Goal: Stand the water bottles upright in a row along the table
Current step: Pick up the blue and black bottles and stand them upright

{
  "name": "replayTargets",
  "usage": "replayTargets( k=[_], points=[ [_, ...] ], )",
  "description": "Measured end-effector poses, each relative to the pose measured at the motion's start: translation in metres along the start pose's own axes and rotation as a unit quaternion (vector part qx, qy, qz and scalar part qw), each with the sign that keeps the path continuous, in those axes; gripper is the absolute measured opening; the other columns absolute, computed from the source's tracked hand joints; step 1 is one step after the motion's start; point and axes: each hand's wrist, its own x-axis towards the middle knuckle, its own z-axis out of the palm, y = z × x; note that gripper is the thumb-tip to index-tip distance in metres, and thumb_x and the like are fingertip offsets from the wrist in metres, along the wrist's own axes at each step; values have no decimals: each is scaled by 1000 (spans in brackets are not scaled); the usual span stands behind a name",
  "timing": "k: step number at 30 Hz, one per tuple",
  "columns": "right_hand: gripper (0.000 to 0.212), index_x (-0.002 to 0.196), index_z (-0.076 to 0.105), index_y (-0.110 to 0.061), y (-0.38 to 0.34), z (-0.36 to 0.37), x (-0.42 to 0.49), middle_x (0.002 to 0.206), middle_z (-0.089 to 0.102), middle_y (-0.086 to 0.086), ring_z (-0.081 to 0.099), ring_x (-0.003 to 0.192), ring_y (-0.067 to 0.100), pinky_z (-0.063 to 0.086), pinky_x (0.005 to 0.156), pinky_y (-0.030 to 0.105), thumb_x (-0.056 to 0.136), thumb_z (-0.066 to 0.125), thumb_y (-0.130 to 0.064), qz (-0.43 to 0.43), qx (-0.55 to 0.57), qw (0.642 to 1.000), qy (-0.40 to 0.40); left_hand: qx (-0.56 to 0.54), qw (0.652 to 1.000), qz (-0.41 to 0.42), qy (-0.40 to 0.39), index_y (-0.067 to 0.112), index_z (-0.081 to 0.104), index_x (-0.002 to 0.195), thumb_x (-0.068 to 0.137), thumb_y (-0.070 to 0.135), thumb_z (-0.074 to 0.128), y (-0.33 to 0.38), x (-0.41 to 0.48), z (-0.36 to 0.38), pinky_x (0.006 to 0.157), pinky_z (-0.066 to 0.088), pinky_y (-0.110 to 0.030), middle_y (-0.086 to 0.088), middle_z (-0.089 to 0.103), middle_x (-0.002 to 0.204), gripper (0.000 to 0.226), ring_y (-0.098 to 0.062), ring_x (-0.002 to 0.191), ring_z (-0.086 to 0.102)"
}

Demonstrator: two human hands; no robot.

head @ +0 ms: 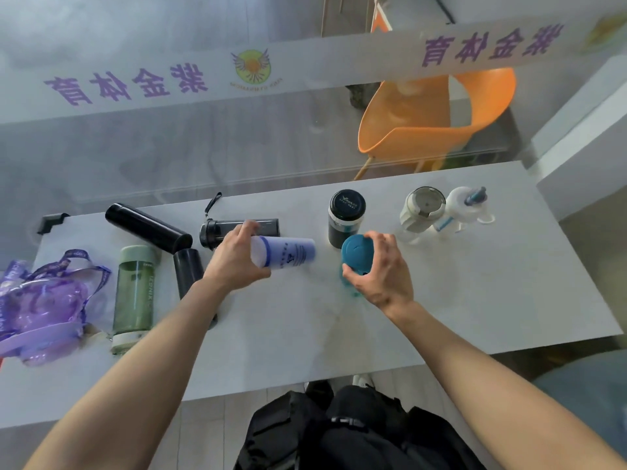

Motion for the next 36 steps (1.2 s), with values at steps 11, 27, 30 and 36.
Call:
replayTargets(
  k=[11, 27, 30, 36],
  points=[
    [83, 135, 47, -18, -5, -16, 16, 122, 48, 6, 61, 103, 31, 59, 87, 43, 72, 84, -58, -17, -50, 993, -108, 12, 999, 42, 30, 27, 54, 130, 62, 44, 89, 69, -5, 14, 98, 54, -46, 9, 63, 129, 79, -21, 123, 53],
    [59, 126, 55, -16, -70, -86, 55, 122, 58, 10, 64, 113, 33, 46, 80, 38, 85, 74, -54, -105, -222, 947, -207, 58, 998, -34, -5, 27, 35, 163, 75, 37, 92, 61, -28, -13, 108, 52, -43, 0, 51, 156, 105, -25, 138, 56],
    [55, 128, 58, -15, -111, -93, 72, 124, 64, 11, 66, 114, 34, 48, 84, 38, 90, 73, -52, -138, -191, 950, -206, 83, 994, -73, -8, 22, 48, 157, 87, 37, 83, 33, -38, -34, 102, 53, -40, -2, 62, 145, 80, -22, 128, 64],
    [49, 129, 60, -14, -189, -37, 88, 125, 66, 9, 66, 115, 34, 49, 88, 38, 94, 70, -48, -197, -168, 933, -249, 110, 984, -132, -39, 24, 62, 143, 89, 42, 78, -40, -48, -62, 99, 56, -42, 0, 72, 131, 60, -25, 120, 68]
  ],
)
